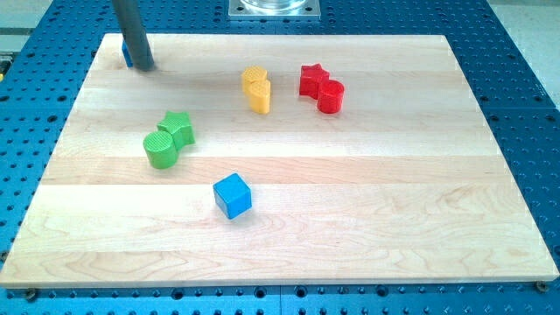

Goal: Place the arm left side of the green circle

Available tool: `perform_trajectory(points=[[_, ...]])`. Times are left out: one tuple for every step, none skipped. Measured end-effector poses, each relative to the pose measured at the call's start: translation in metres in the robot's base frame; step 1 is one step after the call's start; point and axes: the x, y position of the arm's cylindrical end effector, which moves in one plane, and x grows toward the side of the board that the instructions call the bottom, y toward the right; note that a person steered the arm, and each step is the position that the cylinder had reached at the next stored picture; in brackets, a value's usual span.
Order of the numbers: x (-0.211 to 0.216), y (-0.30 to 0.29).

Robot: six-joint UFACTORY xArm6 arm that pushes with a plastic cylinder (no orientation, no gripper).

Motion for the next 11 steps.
perform_trajectory(points=[[0.001, 0.002], [0.001, 0.004], [0.001, 0.004], [-0.003, 0.004], [0.003, 0.054], [0.03, 0.077], [0.093, 0.025], [0.152, -0.026], [0.226, -0.03], [0.26, 0.009], [0.255, 0.05]])
